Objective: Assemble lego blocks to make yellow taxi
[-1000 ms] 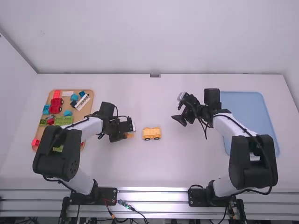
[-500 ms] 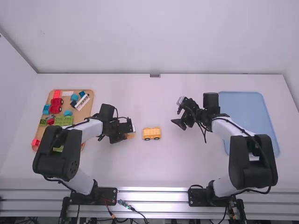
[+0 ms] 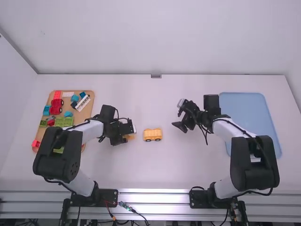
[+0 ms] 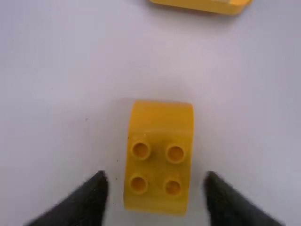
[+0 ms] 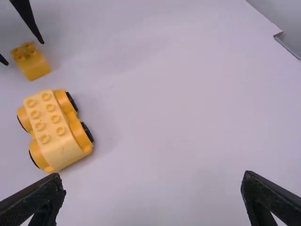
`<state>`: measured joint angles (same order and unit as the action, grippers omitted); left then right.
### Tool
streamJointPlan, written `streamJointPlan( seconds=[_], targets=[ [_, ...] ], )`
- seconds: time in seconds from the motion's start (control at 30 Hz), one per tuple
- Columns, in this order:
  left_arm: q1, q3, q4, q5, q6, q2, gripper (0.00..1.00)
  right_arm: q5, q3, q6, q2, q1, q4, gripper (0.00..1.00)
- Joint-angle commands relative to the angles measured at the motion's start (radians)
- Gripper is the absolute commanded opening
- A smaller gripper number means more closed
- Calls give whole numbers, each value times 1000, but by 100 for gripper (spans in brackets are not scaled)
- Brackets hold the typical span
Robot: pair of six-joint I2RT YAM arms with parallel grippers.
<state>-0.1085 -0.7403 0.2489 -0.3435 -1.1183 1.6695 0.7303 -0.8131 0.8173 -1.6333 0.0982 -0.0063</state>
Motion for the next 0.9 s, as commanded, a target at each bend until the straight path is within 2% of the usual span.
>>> streamJointPlan(
  seconds=[0.0, 0.1, 0.27, 0.4, 0.6, 0.67, 0.77, 0.87],
  targets=[
    [-3, 10, 5, -7, 6, -13, 99, 23, 10, 44, 7, 2, -15, 99],
    [-3, 10, 4, -4, 7, -14, 99, 59, 26, 103, 7, 2, -13, 99],
    [-3, 0, 4, -3, 58, -33, 99, 174, 97, 105, -42, 4, 141, 99],
    [-2, -24, 4, 5, 104, -49, 99, 185, 117, 99, -119, 42, 245, 99],
    [-3, -52, -19, 238, 223, -49, 99, 174, 93, 96, -227, 125, 336, 99],
    [-3, -54, -37, 253, 272, -49, 99, 160, 83, 96, -245, 140, 342, 99],
    [-3, -53, -29, 240, 319, -49, 99, 165, 71, 97, -263, 158, 336, 99],
    [-1, -53, 3, 129, 154, -49, 99, 174, 74, 96, -262, 169, 336, 99]
  ],
)
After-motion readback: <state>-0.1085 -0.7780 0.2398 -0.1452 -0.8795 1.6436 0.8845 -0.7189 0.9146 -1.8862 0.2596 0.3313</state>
